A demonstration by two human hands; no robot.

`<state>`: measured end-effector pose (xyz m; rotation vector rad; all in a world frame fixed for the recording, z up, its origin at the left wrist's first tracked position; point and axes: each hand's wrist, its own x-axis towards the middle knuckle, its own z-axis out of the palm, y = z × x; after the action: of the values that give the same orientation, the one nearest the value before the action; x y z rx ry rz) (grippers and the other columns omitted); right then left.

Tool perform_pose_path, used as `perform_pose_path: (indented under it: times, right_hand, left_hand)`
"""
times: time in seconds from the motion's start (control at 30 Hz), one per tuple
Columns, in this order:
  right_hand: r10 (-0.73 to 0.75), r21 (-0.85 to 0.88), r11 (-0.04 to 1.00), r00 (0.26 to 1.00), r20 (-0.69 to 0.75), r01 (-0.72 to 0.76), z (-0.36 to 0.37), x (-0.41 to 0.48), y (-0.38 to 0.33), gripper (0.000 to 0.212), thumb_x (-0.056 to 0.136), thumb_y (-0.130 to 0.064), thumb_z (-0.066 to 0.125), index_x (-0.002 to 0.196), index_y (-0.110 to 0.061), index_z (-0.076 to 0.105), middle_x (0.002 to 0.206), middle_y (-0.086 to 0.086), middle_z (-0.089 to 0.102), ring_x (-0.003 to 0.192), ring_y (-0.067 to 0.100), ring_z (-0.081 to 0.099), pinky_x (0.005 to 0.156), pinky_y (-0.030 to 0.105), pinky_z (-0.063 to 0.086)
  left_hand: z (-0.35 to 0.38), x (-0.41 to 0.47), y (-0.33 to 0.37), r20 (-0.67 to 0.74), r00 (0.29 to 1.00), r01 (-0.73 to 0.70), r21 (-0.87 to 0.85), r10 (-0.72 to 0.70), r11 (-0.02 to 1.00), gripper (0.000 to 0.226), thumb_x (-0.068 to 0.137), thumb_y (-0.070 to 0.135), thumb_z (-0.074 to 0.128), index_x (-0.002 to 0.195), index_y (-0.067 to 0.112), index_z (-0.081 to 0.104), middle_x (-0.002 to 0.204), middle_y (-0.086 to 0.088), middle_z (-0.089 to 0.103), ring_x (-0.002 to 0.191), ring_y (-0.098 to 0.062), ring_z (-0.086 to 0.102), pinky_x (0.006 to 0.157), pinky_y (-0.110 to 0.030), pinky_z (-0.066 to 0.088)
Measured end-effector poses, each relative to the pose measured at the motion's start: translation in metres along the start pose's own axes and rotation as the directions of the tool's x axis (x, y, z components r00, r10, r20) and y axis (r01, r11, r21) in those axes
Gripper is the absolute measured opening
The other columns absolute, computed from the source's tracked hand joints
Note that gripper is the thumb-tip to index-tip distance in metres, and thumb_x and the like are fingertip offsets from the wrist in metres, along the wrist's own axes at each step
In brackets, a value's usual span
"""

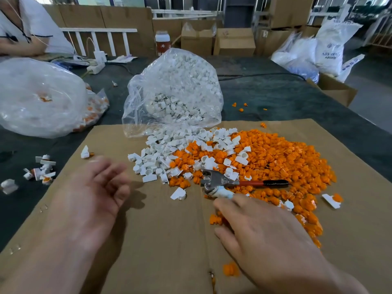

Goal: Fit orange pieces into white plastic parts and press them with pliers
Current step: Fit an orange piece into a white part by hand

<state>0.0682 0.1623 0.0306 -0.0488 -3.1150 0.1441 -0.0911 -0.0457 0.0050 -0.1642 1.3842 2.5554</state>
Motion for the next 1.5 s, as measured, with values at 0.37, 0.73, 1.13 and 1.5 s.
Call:
perform_pose_path:
  times: [0.37, 0.73, 1.13, 1.5]
  right_hand:
    - [-0.044, 0.156, 0.988, 0.969, 0.242, 0.006, -0.014, -0.009, 0.013, 0.04, 0.089, -0.061, 0.048, 0.123, -0.042, 0.038, 0.108, -0.017, 0.041, 0.096, 0.006, 0.044, 0.076, 0.025, 0.04]
    - [-0.209, 0.183, 0.97, 0.935, 0.285, 0.161, -0.012, -0.004, 0.004, 0.028, 0.097, -0.051, 0.045, 0.122, -0.04, 0.047, 0.103, -0.017, 0.04, 0.087, 0.004, 0.035, 0.064, 0.012, 0.026]
    - [0.02, 0.324, 0.945, 0.982, -0.186, 0.042, 0.011, 0.003, 0.003, 0.015, 0.096, -0.037, 0.046, 0.109, -0.037, 0.054, 0.097, -0.017, 0.049, 0.087, 0.003, 0.05, 0.068, 0.02, 0.043]
    - [-0.009, 0.82, -0.545, 0.98, 0.201, -0.174, -0.005, 0.01, 0.009, 0.013, 0.08, -0.017, 0.07, 0.089, -0.008, 0.072, 0.083, 0.013, 0.064, 0.063, 0.017, 0.063, 0.047, 0.024, 0.051]
  left_hand:
    - [0.029, -0.043, -0.027, 0.422, 0.902, -0.429, 0.9, 0.097, 0.076, 0.013, 0.084, 0.048, 0.059, 0.092, 0.038, 0.062, 0.084, 0.019, 0.062, 0.086, 0.007, 0.054, 0.068, -0.021, 0.046]
    - [0.032, -0.042, -0.038, 0.649, 0.758, -0.609, 0.742, 0.071, -0.281, 0.031, 0.089, 0.044, 0.058, 0.117, 0.036, 0.066, 0.112, 0.01, 0.057, 0.101, -0.015, 0.057, 0.076, -0.026, 0.042]
    - [0.035, -0.047, -0.044, 0.687, 0.716, -0.684, 0.726, 0.124, -0.071, 0.015, 0.093, 0.025, 0.062, 0.105, 0.029, 0.07, 0.099, 0.012, 0.063, 0.089, -0.006, 0.059, 0.075, -0.017, 0.045]
    - [0.049, -0.059, -0.036, 0.391, 0.862, 0.282, 0.156, -0.321, 0.947, 0.033, 0.062, 0.002, 0.078, 0.094, 0.005, 0.078, 0.074, -0.019, 0.068, 0.065, -0.021, 0.069, 0.059, -0.025, 0.059]
